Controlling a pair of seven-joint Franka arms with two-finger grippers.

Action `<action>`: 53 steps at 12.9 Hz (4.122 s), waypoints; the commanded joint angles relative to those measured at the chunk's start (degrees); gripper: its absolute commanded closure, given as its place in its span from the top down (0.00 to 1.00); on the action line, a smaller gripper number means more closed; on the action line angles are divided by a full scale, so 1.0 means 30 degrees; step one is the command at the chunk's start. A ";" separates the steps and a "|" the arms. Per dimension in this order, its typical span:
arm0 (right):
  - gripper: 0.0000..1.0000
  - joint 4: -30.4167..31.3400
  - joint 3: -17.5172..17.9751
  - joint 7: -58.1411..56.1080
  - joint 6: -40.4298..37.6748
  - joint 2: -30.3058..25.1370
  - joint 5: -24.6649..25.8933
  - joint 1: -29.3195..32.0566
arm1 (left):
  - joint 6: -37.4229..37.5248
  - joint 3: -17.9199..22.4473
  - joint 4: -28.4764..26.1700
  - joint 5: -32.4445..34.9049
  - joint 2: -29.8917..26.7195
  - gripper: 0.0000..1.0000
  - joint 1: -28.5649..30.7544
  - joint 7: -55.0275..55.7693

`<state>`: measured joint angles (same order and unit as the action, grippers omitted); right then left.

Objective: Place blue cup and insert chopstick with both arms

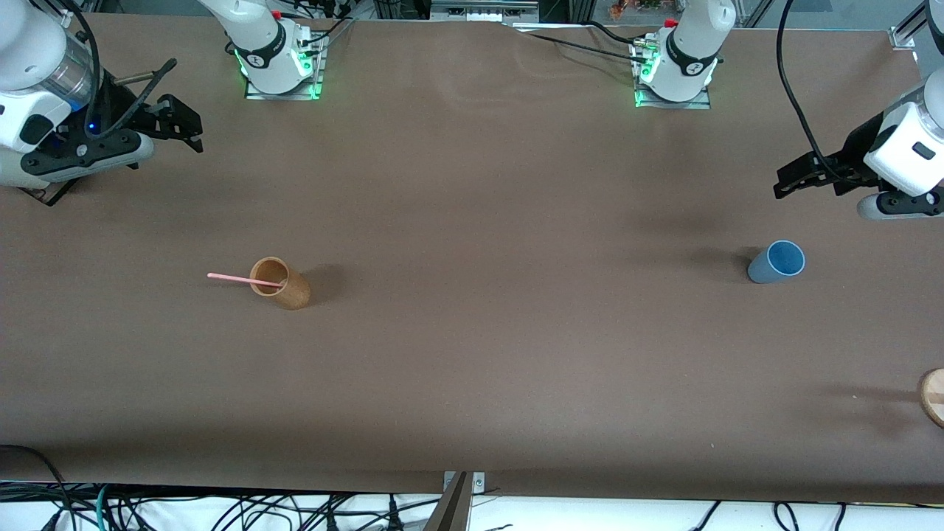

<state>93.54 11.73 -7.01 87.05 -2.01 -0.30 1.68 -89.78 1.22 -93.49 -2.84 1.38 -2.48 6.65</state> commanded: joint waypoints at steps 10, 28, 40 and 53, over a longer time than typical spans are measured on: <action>1.00 0.0257 -0.0101 -0.0240 -0.0159 -0.0208 -0.0105 -0.0093 | -0.0043 0.0061 -0.0184 -0.0167 -0.0108 1.00 -0.0198 -0.0253; 1.00 0.0960 -0.0130 -0.0240 0.0427 -0.0120 -0.0134 -0.0093 | -0.0276 -0.0232 -0.0183 0.0414 0.1820 1.00 -0.0403 -0.0283; 0.99 0.2891 -0.0130 0.0374 0.4580 0.0844 -0.0134 -0.0063 | -1.4414 -0.0085 -1.0784 0.3788 0.2264 1.00 0.2256 -0.3142; 0.99 0.2952 -0.0422 -0.3341 0.9597 0.5563 0.0247 -0.0005 | -1.9376 -0.0056 -1.2605 0.3759 0.4431 1.00 0.3581 -0.3769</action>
<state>102.68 10.70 -14.00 115.49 14.63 -0.21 1.70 -146.17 1.47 -130.96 7.00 13.78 7.35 -4.03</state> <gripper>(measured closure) 0.004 0.000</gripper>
